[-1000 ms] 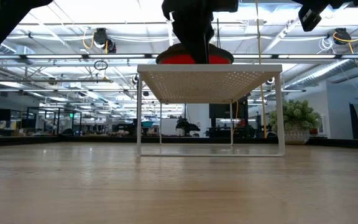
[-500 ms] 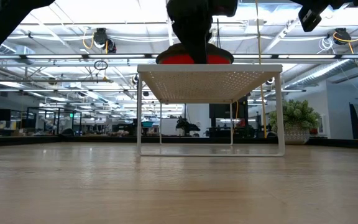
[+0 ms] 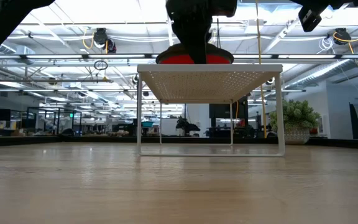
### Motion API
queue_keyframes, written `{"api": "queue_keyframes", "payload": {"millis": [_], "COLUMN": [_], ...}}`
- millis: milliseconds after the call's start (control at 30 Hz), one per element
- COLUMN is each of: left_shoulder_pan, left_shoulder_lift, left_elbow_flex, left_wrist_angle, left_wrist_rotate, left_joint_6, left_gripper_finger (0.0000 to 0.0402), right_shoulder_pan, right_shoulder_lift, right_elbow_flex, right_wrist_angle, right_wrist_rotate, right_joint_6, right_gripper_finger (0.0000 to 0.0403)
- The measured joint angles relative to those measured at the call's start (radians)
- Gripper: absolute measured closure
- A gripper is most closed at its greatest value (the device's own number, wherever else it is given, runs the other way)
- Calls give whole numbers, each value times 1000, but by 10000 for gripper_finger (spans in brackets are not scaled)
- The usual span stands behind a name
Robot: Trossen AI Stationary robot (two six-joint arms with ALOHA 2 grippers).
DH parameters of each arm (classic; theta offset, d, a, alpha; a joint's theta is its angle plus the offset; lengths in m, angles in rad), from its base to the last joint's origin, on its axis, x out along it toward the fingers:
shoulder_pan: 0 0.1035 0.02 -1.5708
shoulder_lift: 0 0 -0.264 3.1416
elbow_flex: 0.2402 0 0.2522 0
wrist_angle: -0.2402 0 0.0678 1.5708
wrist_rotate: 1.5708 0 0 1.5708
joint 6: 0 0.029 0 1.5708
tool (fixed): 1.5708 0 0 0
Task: Pick & Place Fruit
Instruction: Put the yellow knife on the shelf
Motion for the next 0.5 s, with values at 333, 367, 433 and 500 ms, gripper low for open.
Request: {"api": "queue_keyframes", "payload": {"millis": [333, 367, 433, 500], "left_shoulder_pan": [6, 7, 11, 14], "left_shoulder_lift": [0, 0, 0, 0], "left_elbow_flex": [0, 0, 0, 0], "left_wrist_angle": [1, 1, 1, -2], "left_wrist_rotate": [4, 5, 8, 9], "left_joint_6": [10, 7, -15, -43], "left_gripper_finger": [335, 336, 336, 336], "right_shoulder_pan": [0, 0, 0, 0], "right_shoulder_lift": [0, 0, 0, 0], "right_elbow_flex": [0, 0, 0, 0], "right_wrist_angle": [0, 0, 0, 0], "right_wrist_rotate": [0, 0, 0, 0], "right_joint_6": [0, 0, 0, 0], "right_gripper_finger": [402, 402, 402, 402]}}
